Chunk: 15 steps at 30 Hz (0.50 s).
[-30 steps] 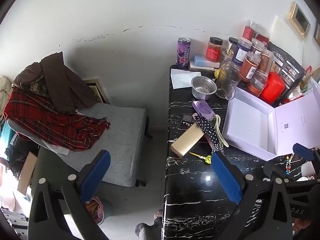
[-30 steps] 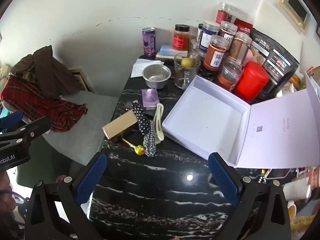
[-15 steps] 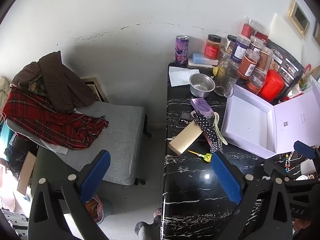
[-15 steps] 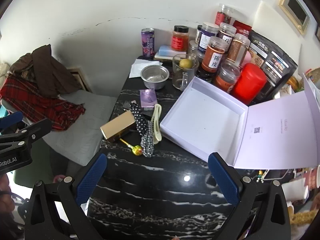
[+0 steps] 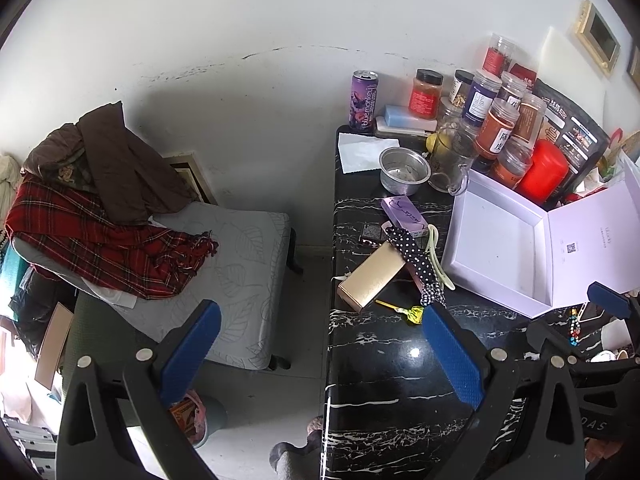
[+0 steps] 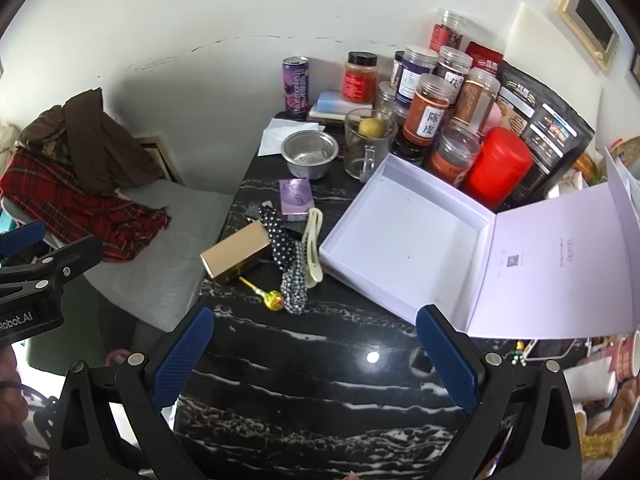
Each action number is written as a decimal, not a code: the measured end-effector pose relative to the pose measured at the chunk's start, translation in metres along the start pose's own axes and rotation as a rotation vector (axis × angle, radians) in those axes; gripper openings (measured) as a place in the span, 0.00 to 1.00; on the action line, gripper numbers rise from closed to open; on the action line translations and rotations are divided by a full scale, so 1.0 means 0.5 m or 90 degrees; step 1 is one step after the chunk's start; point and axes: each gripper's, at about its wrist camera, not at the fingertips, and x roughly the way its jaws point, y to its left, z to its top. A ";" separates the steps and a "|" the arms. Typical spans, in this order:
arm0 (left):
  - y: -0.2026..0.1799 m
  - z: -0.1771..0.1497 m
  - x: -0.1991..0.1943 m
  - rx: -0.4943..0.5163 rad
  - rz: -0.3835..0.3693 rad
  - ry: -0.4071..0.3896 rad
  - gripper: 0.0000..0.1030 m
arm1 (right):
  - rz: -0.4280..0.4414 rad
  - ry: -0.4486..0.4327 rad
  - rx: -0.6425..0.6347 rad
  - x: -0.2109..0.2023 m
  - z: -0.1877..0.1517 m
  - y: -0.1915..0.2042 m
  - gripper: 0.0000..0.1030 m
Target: Organize rigid objects
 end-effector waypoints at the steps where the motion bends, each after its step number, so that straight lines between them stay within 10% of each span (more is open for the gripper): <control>1: 0.000 0.000 0.000 0.000 0.000 0.000 1.00 | 0.000 0.000 0.000 0.000 0.000 -0.001 1.00; 15: -0.002 -0.002 -0.001 -0.001 -0.002 0.000 1.00 | 0.000 0.000 0.000 -0.001 -0.001 0.001 1.00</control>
